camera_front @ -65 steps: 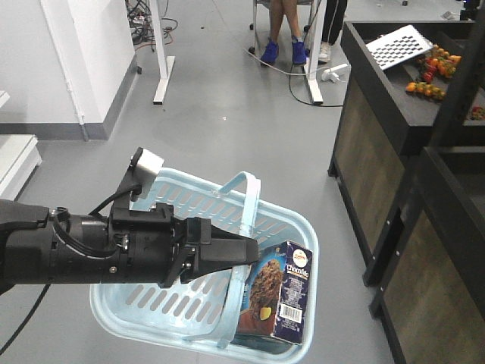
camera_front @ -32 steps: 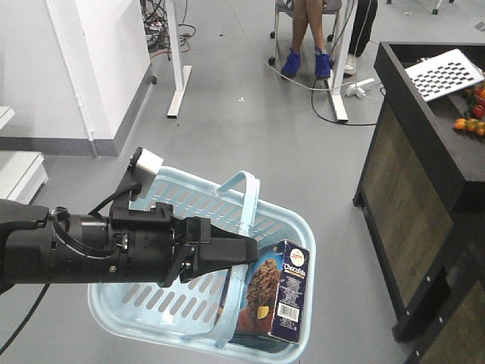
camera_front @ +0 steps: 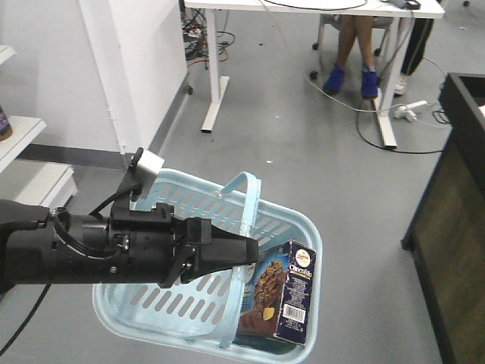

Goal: Left arm holds basket, right arm returns cookies
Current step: 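Hold the basket in the left gripper while turning past the produce tables, then hold the basket in the left gripper while approaching the snack shelf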

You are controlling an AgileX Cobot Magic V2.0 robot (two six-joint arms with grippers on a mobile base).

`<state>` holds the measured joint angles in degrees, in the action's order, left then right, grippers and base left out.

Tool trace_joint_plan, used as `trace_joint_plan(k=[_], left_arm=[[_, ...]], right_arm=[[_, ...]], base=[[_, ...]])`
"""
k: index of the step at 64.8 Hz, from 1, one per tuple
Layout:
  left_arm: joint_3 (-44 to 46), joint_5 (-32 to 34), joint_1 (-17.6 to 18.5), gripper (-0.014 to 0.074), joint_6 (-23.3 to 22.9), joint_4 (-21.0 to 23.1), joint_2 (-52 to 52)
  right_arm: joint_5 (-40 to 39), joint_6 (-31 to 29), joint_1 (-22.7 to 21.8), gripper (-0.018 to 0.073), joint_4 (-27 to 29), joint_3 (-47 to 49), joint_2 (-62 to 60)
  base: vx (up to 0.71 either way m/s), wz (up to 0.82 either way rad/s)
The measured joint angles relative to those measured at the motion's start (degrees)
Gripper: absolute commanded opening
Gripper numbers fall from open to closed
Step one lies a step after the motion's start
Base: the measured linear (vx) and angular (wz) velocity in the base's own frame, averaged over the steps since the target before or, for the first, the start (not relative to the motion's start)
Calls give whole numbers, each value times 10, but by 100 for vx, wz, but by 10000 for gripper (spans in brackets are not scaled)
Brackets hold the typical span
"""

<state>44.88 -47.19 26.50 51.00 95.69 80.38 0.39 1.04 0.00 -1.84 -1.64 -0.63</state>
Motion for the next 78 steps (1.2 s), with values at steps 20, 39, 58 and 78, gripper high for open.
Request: trace_joint_plan(k=[20,39,58,78], left_arm=[[0,1,0,-6,0,0,0],[0,4,0,-6,0,0,0],[0,4,0,-6,0,0,0],[0,4,0,-6,0,0,0]], right_arm=[[0,0,0,-10,0,0,0],[0,0,0,-10,0,0,0],[0,0,0,-10,0,0,0],[0,0,0,-10,0,0,0]], base=[[32,71],[30,76],[26,68],[22,76]])
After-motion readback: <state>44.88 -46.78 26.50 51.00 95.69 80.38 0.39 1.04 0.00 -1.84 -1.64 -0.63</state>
